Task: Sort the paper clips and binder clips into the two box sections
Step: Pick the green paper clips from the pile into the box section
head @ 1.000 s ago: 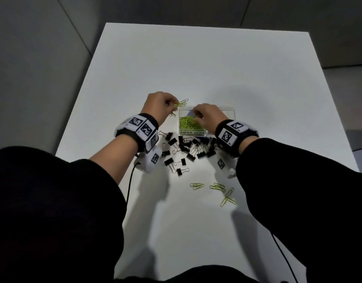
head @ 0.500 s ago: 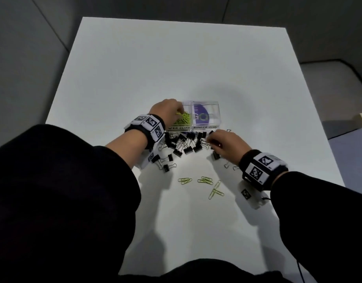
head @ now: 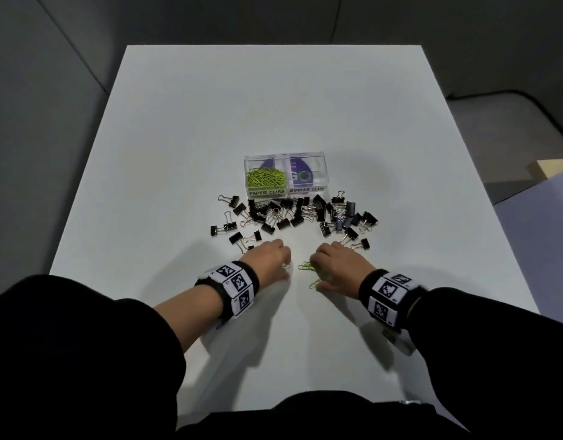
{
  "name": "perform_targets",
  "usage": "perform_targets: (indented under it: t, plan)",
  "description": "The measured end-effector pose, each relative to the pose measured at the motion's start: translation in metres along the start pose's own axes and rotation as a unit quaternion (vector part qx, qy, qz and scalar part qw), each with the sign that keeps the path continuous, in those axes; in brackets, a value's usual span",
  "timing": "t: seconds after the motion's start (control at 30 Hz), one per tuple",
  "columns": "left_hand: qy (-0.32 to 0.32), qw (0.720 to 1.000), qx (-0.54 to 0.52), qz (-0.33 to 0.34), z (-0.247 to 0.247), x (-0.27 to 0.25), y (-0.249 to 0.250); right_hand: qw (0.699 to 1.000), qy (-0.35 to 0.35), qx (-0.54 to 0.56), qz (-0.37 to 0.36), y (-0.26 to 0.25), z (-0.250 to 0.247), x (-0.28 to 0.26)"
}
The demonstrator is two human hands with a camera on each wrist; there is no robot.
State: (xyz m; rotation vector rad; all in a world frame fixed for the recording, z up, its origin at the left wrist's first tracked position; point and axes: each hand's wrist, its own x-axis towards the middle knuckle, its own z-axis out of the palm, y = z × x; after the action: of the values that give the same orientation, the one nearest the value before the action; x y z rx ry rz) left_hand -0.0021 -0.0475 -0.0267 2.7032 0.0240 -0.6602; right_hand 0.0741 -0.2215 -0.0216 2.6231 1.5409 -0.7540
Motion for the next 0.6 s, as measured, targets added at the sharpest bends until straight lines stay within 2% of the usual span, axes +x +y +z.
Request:
perform_targets:
  t: [0.17, 0.27, 0.6]
  plan:
    - [0.001, 0.998, -0.055, -0.036, -0.003, 0.005, 0.0, 1.0, 0.007, 0.017, 0.025, -0.008, 0.0, 0.02]
    - [0.006, 0.996, -0.071, -0.052, -0.002, 0.005, -0.002, 0.999, -0.013, 0.019, 0.031, -0.009, -0.003, 0.025]
    - [0.022, 0.999, -0.02, -0.029, 0.003, 0.0, -0.002, 0.997, -0.063, -0.024, 0.041, -0.019, -0.009, 0.038]
